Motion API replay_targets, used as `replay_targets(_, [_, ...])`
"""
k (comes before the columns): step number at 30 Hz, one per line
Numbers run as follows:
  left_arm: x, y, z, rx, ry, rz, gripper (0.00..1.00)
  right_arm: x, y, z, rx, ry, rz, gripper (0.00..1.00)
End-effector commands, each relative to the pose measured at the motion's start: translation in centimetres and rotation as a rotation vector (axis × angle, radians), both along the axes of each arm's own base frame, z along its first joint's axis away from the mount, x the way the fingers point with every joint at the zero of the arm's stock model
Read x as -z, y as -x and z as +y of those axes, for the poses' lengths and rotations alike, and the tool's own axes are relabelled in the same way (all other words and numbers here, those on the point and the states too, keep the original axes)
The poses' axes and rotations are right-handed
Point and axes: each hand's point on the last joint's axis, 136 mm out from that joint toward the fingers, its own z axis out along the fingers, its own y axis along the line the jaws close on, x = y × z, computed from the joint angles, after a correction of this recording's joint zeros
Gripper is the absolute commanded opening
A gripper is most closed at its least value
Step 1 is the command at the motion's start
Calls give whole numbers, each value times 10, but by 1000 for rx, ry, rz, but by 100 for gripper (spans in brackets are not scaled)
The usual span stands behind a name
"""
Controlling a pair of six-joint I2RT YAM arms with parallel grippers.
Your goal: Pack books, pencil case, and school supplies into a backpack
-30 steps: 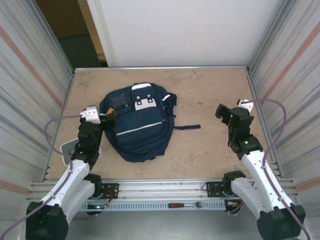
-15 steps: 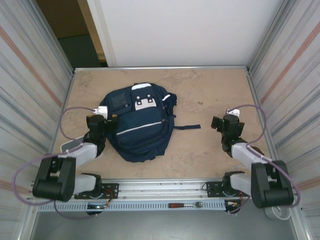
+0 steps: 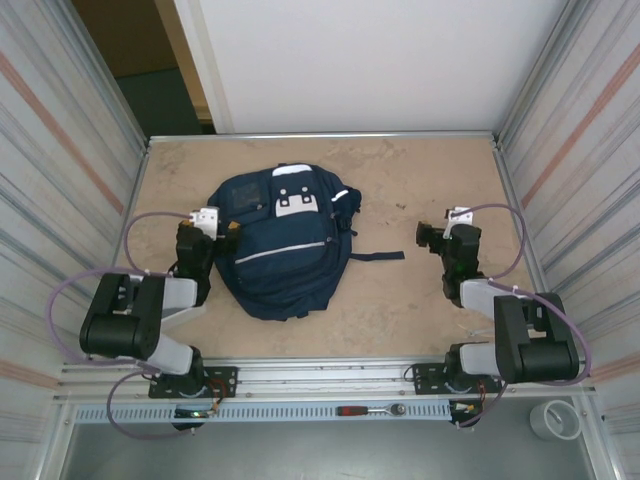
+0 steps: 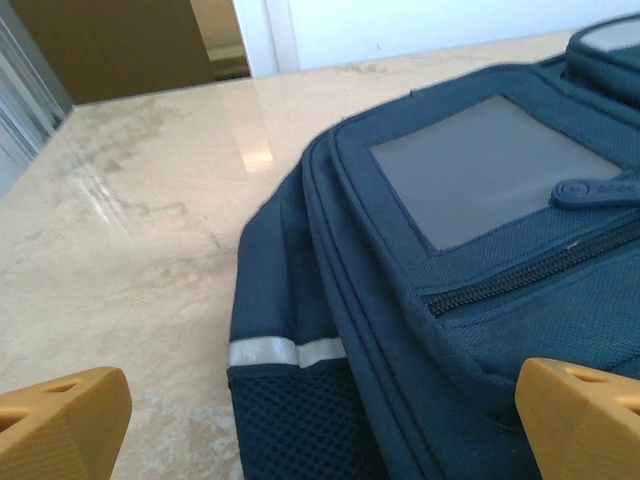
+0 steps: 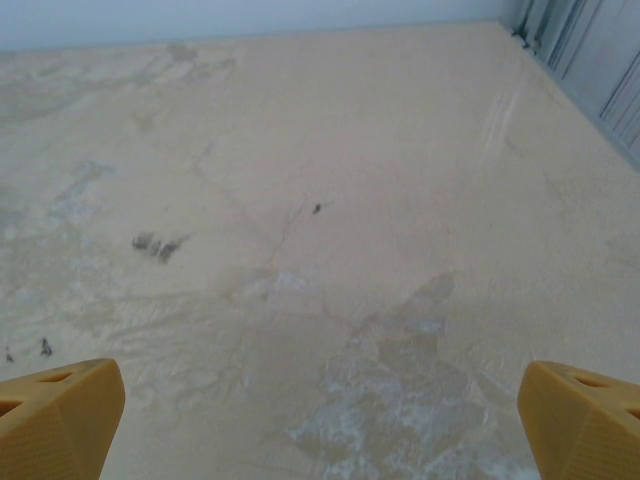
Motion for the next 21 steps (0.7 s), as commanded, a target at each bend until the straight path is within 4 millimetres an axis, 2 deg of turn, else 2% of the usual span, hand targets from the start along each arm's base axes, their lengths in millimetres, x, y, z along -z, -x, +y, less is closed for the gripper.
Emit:
replay_targets(1, [3,-5,-3,53,42,32,99,-6,-7,-6,-18,-2,-74,99])
replay_targets(5, [5,-7,1,35,52,53,99,16,-17,-13,-20,-45,-81,99])
replay_targets(8, [5,-7,2,25,54,52,99,25,-27,-12,-21,-51,30,99])
replay_targets(21, [5,-8,3,23,56,53,99,25,-26,-11,-25,-51,27,99])
